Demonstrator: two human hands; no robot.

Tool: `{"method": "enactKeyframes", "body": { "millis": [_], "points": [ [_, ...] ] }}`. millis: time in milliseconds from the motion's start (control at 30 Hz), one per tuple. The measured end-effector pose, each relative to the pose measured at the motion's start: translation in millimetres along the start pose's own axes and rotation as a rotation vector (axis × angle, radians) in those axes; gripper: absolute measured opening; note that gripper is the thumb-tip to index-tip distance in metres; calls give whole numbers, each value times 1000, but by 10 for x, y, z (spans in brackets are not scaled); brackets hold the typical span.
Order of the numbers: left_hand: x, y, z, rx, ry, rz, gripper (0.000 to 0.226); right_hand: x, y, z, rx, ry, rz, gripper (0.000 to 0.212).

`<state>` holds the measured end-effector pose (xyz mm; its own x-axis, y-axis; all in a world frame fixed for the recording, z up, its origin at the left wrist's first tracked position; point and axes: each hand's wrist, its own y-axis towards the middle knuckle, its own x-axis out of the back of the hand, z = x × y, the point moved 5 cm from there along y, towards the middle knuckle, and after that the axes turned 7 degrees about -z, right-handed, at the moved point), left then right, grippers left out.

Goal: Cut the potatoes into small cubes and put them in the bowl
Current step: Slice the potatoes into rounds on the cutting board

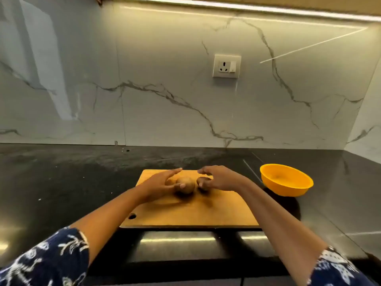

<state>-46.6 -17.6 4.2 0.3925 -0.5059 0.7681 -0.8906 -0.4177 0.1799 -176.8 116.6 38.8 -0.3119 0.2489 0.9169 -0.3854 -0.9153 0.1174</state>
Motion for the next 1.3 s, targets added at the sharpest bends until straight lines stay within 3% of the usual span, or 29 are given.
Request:
{"method": "enactKeyframes", "body": {
  "millis": [67, 200, 367, 567, 733, 867, 1000, 1133, 1300],
  "points": [
    [-54, 75, 28, -3, -108, 48, 108, -37, 60, -76, 14, -2, 59, 55],
    [-54, 168, 28, -36, -204, 70, 83, -27, 161, -176, 42, 76, 100, 53],
    [-26, 190, 46, -69, -285, 77, 83, -13, 306, -246, 79, 118, 175, 50],
    [-43, 189, 114, -42, -369, 124, 65, -142, 361, -304, 106, 123, 27, 53],
    [35, 99, 15, -49, -234, -90, 87, -166, 336, -292, 117, 134, -15, 53],
    [-40, 72, -55, -14, 17, -217, 86, -144, 341, -333, 71, 178, -71, 53],
    [-40, 67, -44, 17, -75, -211, 61, -89, 343, -416, -9, 164, -175, 51],
    [-45, 56, -2, 16, -182, -148, 61, 89, 291, -559, -68, 217, -226, 53],
    [-23, 103, 105, 41, -288, -104, 52, 157, 224, -763, -145, 171, -161, 50]
  ]
}}
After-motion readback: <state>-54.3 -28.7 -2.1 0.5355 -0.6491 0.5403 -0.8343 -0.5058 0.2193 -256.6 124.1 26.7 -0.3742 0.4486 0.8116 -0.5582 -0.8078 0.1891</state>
